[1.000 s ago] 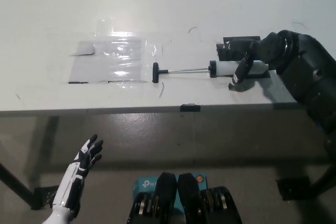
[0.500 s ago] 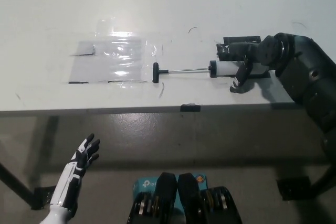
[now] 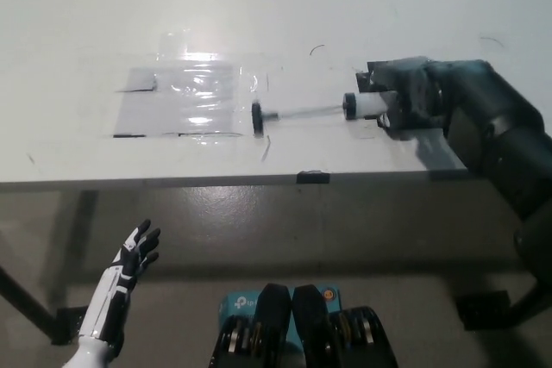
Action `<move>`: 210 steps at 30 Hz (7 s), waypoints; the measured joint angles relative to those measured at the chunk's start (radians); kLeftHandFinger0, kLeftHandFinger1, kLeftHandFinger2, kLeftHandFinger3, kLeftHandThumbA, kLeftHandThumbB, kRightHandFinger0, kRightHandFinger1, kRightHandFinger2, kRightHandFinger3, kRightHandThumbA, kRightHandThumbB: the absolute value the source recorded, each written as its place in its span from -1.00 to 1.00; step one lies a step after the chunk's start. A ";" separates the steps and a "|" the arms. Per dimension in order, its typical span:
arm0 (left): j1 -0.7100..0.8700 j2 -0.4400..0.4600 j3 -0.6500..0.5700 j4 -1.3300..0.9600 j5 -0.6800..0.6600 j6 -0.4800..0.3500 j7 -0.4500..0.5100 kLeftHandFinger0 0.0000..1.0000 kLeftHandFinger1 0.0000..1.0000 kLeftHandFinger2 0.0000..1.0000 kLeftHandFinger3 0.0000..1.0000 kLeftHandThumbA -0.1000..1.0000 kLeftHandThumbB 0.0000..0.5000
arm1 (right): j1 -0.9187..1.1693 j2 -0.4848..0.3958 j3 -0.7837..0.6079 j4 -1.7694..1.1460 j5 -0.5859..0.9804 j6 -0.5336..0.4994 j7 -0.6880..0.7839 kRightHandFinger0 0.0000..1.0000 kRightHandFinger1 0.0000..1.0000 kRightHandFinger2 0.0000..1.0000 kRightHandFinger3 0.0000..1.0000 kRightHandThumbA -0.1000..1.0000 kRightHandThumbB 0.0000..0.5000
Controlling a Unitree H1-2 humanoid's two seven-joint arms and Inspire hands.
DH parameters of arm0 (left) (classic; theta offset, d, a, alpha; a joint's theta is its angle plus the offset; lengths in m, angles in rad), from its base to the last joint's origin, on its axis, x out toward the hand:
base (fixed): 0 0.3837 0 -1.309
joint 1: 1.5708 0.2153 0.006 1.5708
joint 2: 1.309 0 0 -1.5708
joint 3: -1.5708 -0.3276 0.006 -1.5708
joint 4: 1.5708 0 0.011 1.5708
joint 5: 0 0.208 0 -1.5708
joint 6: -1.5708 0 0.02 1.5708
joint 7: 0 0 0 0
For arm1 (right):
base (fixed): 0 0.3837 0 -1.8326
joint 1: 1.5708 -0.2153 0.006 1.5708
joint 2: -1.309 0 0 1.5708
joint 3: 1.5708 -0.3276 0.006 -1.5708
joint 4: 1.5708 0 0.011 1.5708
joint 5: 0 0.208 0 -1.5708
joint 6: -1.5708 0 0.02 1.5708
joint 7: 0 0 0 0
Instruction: The robot uses right hand to pick up a small white air pumper and uses its left hand to compress it, and then puts it on the desk
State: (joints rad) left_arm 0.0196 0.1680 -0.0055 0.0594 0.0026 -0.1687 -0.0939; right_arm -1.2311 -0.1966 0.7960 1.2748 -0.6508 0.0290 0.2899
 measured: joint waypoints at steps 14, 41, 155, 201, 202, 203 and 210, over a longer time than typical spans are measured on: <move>-0.002 0.001 0.018 -0.024 -0.044 0.007 -0.016 1.00 1.00 1.00 1.00 1.00 -0.68 | 0.031 0.006 -0.011 0.004 -0.037 -0.053 -0.144 -0.90 -0.62 -0.30 -0.06 -1.00 -0.05; 0.032 -0.006 0.039 -0.170 -0.074 0.007 -0.014 1.00 1.00 1.00 1.00 1.00 -0.75 | 0.159 -0.090 -0.267 -0.301 -0.005 -0.145 -0.216 -0.84 0.33 0.91 0.99 -1.00 -0.37; -0.623 -0.169 0.017 0.188 0.019 0.152 0.073 1.00 1.00 1.00 1.00 1.00 0.11 | 0.340 -0.063 -0.302 -1.007 -0.066 -0.021 0.179 -1.00 -0.87 -0.39 -0.38 -1.00 -0.27; 0.085 0.022 0.106 -0.401 -0.174 0.060 -0.039 1.00 1.00 1.00 1.00 1.00 -0.11 | 0.220 -0.130 -0.388 -0.404 -0.024 -0.071 0.007 1.00 1.00 1.00 1.00 0.15 0.56; 0.087 0.024 0.107 -0.400 -0.174 0.058 -0.039 1.00 1.00 1.00 1.00 1.00 -0.10 | 0.219 -0.130 -0.383 -0.403 -0.022 -0.071 0.018 1.00 1.00 1.00 1.00 0.25 0.73; 0.090 0.024 0.107 -0.400 -0.174 0.057 -0.039 1.00 1.00 1.00 1.00 1.00 -0.11 | 0.219 -0.128 -0.377 -0.402 -0.021 -0.071 0.026 1.00 1.00 1.00 1.00 0.35 0.91; 0.101 0.023 0.106 -0.399 -0.173 0.056 -0.039 1.00 1.00 1.00 1.00 1.00 -0.17 | 0.218 -0.124 -0.363 -0.411 -0.006 -0.075 0.062 1.00 1.00 1.00 1.00 0.68 1.00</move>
State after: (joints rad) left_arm 0.1204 0.1906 0.1005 -0.3397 -0.1699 -0.1127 -0.1328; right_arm -1.0127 -0.3202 0.4331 0.8639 -0.6569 -0.0457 0.3518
